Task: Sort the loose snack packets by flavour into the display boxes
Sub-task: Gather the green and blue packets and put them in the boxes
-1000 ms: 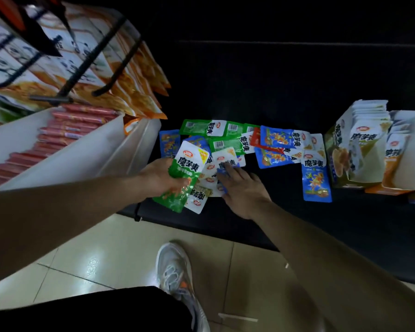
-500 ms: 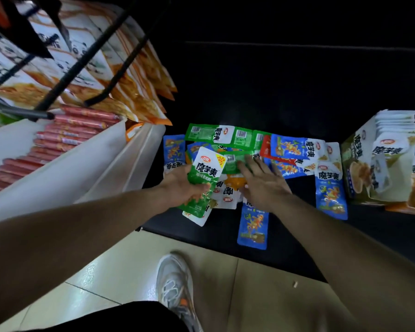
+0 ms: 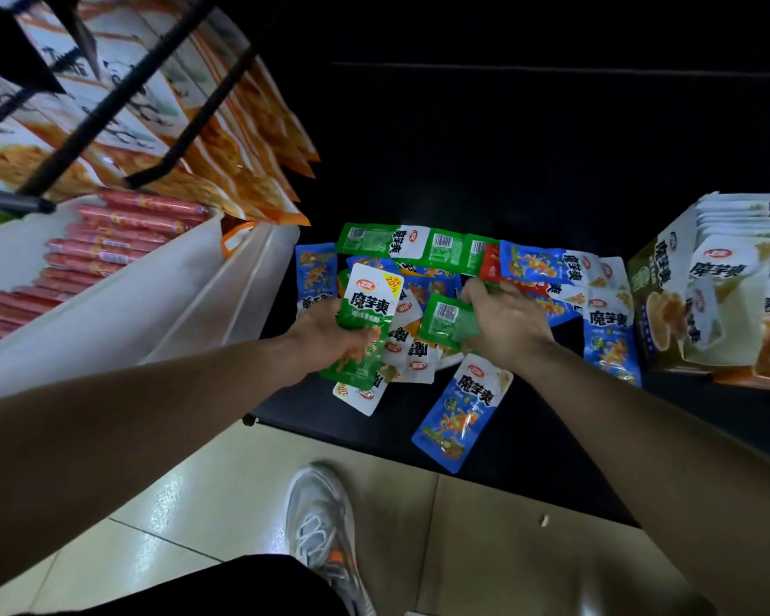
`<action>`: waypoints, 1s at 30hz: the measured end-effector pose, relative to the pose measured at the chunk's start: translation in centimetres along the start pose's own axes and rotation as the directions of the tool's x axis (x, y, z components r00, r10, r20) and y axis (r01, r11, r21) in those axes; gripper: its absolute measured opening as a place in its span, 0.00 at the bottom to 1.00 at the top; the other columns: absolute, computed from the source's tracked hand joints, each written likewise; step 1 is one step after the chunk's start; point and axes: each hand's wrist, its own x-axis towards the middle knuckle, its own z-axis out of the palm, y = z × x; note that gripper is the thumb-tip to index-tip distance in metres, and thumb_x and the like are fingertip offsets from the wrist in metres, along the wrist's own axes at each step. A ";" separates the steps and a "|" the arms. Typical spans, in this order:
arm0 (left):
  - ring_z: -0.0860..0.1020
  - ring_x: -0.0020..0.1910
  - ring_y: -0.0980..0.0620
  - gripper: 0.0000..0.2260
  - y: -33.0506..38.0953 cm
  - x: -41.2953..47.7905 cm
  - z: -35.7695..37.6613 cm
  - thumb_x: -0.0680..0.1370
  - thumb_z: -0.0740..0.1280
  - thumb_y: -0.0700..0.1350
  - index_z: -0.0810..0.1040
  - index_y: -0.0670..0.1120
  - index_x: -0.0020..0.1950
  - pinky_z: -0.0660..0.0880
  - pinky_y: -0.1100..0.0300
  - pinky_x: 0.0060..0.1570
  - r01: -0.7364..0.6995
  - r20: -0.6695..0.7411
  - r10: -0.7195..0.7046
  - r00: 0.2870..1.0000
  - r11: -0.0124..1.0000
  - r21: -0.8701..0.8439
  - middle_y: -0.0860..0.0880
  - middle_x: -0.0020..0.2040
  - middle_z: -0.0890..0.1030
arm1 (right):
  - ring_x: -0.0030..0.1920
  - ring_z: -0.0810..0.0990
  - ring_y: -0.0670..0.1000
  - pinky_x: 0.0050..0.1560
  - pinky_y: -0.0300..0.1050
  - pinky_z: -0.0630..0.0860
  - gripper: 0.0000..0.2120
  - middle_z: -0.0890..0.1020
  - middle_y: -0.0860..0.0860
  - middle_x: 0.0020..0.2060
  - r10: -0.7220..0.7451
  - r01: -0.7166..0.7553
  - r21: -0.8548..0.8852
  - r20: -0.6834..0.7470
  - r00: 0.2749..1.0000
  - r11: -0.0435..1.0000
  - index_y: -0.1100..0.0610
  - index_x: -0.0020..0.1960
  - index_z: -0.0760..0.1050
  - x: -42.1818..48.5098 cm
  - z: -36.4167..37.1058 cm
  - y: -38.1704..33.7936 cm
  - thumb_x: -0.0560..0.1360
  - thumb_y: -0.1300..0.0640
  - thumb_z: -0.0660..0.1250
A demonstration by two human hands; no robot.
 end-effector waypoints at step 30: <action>0.82 0.49 0.52 0.17 -2.1 0.2 -0.8 0.74 0.75 0.50 0.78 0.48 0.60 0.76 0.60 0.45 0.042 -0.003 -0.042 0.999 0.999 -0.017 0.49 0.52 0.83 | 0.73 0.62 0.64 0.72 0.62 0.64 0.63 0.64 0.62 0.70 0.365 -0.357 -0.084 0.099 0.926 0.930 0.60 0.76 0.52 -1.5 2.5 -3.2 0.58 0.22 0.71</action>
